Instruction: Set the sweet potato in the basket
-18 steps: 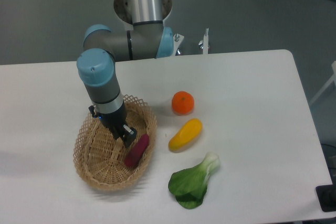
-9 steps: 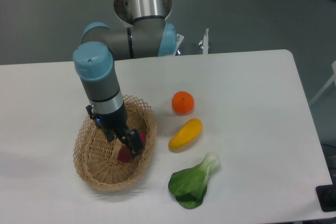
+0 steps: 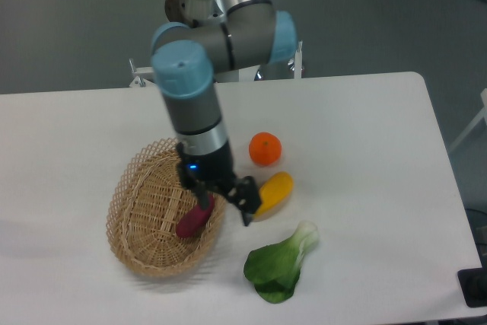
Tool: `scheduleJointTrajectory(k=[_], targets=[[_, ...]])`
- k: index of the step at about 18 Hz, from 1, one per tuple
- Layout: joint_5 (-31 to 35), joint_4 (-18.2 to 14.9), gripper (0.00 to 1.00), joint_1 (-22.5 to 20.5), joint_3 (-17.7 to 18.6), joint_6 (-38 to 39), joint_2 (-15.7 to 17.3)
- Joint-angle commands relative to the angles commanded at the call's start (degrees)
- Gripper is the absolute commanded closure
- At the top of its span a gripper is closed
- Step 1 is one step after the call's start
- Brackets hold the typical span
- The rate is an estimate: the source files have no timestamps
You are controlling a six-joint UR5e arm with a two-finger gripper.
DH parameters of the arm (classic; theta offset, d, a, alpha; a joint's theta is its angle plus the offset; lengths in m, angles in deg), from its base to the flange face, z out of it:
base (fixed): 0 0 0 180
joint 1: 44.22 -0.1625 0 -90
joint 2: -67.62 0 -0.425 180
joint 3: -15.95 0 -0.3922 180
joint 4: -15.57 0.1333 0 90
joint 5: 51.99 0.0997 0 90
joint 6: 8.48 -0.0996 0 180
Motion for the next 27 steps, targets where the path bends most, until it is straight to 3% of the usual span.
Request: scheduleJointTrajectory(k=[2, 7, 11, 14, 17, 27], targets=[[0.0, -1.0, 0.0, -2.2, 0.0, -4.1, 1.2], [-0.4, -8.4, 0.0, -8.4, -0.9, -14.4, 3.3], [-3.0, -18.3, 0.0, -12.2, -3.8, -21.3, 4.4], [-5.8, -23.4, 0.0, -14.3, -5.0, -21.7, 5.2], [-5.9, -24.4, 0.0, -14.5, -4.7, -21.8, 5.7], [-5.9, -22.9, 0.0, -14.2, -5.0, -22.3, 6.3]])
